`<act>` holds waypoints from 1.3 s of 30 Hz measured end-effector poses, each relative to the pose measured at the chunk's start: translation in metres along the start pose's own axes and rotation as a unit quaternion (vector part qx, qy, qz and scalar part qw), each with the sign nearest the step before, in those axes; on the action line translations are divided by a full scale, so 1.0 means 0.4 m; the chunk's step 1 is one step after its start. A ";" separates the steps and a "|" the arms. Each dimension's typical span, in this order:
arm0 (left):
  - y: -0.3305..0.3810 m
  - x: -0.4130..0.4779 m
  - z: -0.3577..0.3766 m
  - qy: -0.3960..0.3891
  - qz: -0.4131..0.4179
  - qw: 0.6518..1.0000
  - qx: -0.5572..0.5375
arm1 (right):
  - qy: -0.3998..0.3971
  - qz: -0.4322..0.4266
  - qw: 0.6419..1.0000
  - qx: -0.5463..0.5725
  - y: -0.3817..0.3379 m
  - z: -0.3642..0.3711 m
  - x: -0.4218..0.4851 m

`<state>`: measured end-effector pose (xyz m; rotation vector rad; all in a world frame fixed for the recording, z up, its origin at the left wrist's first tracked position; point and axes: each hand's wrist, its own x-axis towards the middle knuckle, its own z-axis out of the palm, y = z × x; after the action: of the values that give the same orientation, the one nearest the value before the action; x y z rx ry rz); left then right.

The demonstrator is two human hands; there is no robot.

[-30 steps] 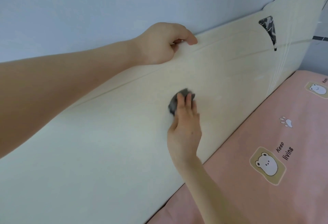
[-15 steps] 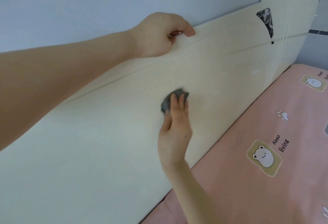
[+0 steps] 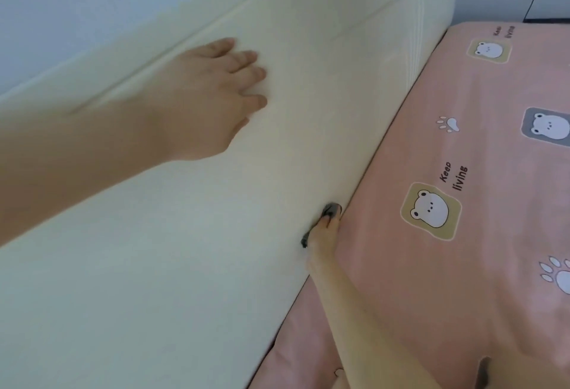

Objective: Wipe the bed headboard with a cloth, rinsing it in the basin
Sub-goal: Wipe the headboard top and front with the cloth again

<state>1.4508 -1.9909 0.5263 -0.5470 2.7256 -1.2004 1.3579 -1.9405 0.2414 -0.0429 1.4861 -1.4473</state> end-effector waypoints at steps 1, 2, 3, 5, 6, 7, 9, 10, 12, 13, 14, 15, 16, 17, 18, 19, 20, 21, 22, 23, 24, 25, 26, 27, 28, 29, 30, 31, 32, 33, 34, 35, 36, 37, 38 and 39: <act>-0.006 0.018 0.006 -0.001 -0.002 1.000 -0.010 | 0.035 -0.011 0.999 -0.008 0.004 0.028 -0.028; -0.012 0.033 0.011 0.002 0.001 1.000 -0.014 | 0.050 -0.075 0.995 -0.035 0.013 0.056 -0.092; -0.017 0.045 0.014 0.004 0.008 1.000 -0.009 | 0.037 -0.180 0.981 -0.062 0.025 0.083 -0.182; -0.023 0.059 0.013 0.001 0.021 1.000 0.006 | -0.059 -0.408 0.906 -0.097 0.053 0.107 -0.329; -0.025 0.062 0.012 -0.002 0.027 1.000 0.011 | -0.109 -0.493 0.857 -0.106 0.048 0.099 -0.339; -0.026 0.061 0.011 -0.005 0.031 0.999 0.016 | -0.141 -0.540 0.821 -0.121 0.033 0.078 -0.286; -0.029 0.054 0.007 -0.005 0.032 0.999 0.027 | -0.121 -0.555 0.807 -0.158 0.006 0.038 -0.124; -0.029 0.051 0.006 -0.008 0.030 0.999 0.029 | -0.093 -0.505 0.844 -0.153 -0.021 0.027 -0.032; -0.022 0.052 -0.001 -0.023 0.025 0.999 0.020 | -0.063 -0.303 0.946 -0.097 -0.104 0.011 0.116; -0.022 0.055 -0.005 -0.031 0.020 0.999 0.014 | -0.064 -0.222 0.971 -0.065 -0.143 0.014 0.149; -0.025 0.058 -0.010 -0.035 0.016 0.999 0.010 | -0.071 -0.198 0.976 -0.057 -0.167 0.021 0.148; -0.028 0.063 -0.014 -0.036 0.014 0.999 0.009 | -0.086 -0.215 0.971 -0.064 -0.173 0.029 0.118; -0.034 0.069 -0.015 -0.032 0.015 0.999 0.012 | -0.099 -0.263 0.957 -0.072 -0.150 0.034 0.064; -0.044 0.077 -0.016 -0.030 0.015 0.999 0.014 | -0.121 -0.322 0.936 -0.079 -0.101 0.036 -0.013; -0.052 0.084 -0.018 -0.029 0.014 0.999 0.013 | -0.149 -0.377 0.910 -0.089 -0.033 0.027 -0.098; -0.058 0.093 -0.019 -0.029 0.013 0.999 0.015 | -0.182 -0.417 0.884 -0.103 0.044 0.001 -0.166; -0.060 0.099 -0.018 -0.033 0.012 0.999 0.021 | -0.197 -0.445 0.865 -0.119 0.098 -0.027 -0.198; -0.060 0.104 -0.017 -0.039 0.012 0.999 0.030 | -0.204 -0.462 0.852 -0.135 0.115 -0.051 -0.185; -0.057 0.107 -0.017 -0.044 0.012 0.998 0.040 | -0.204 -0.473 0.843 -0.155 0.105 -0.060 -0.140; -0.052 0.107 -0.016 -0.052 0.009 0.997 0.049 | -0.195 -0.471 0.843 -0.169 0.088 -0.064 -0.076; -0.047 0.107 -0.017 -0.062 0.001 0.997 0.056 | -0.164 -0.442 0.863 -0.184 0.050 -0.059 -0.005; -0.043 0.105 -0.017 -0.072 -0.009 0.996 0.058 | -0.127 -0.378 0.897 -0.192 0.001 -0.056 0.056; -0.042 0.104 -0.018 -0.078 -0.016 0.995 0.058 | -0.106 -0.298 0.929 -0.194 -0.039 -0.054 0.098; -0.043 0.106 -0.021 -0.082 -0.019 0.995 0.058 | -0.107 -0.220 0.954 -0.175 -0.064 -0.051 0.113; -0.042 0.109 -0.026 -0.084 -0.024 0.995 0.055 | -0.123 -0.185 0.963 -0.154 -0.069 -0.046 0.088; -0.042 0.114 -0.031 -0.082 -0.027 0.995 0.046 | -0.137 -0.178 0.964 -0.140 -0.058 -0.040 0.034; -0.041 0.119 -0.034 -0.082 -0.029 0.995 0.037 | -0.145 -0.215 0.956 -0.138 -0.026 -0.037 -0.036; -0.040 0.122 -0.035 -0.088 -0.025 0.995 0.035 | -0.161 -0.259 0.943 -0.131 0.018 -0.035 -0.116; -0.038 0.125 -0.036 -0.092 -0.018 0.995 0.038 | -0.183 -0.303 0.926 -0.129 0.065 -0.039 -0.192; -0.038 0.125 -0.035 -0.093 -0.011 0.995 0.041 | -0.208 -0.326 0.911 -0.143 0.106 -0.048 -0.253; -0.037 0.124 -0.035 -0.093 -0.010 0.995 0.045 | -0.225 -0.337 0.900 -0.162 0.119 -0.059 -0.286; -0.035 0.120 -0.036 -0.099 -0.014 0.994 0.050 | -0.229 -0.336 0.895 -0.183 0.108 -0.068 -0.294; -0.033 0.119 -0.037 -0.109 -0.022 0.992 0.055 | -0.226 -0.342 0.890 -0.200 0.090 -0.073 -0.281; -0.030 0.117 -0.038 -0.124 -0.035 0.990 0.064 | -0.215 -0.351 0.884 -0.220 0.070 -0.073 -0.255; -0.025 0.114 -0.040 -0.141 -0.046 0.986 0.075 | -0.196 -0.357 0.880 -0.245 0.045 -0.068 -0.210; -0.018 0.113 -0.043 -0.157 -0.051 0.983 0.085 | -0.178 -0.345 0.878 -0.281 0.005 -0.060 -0.150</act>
<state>1.4068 -2.0003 0.5452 -0.7858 2.3333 -1.2359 1.3726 -1.8848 0.2704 -1.2432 1.5932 -1.3661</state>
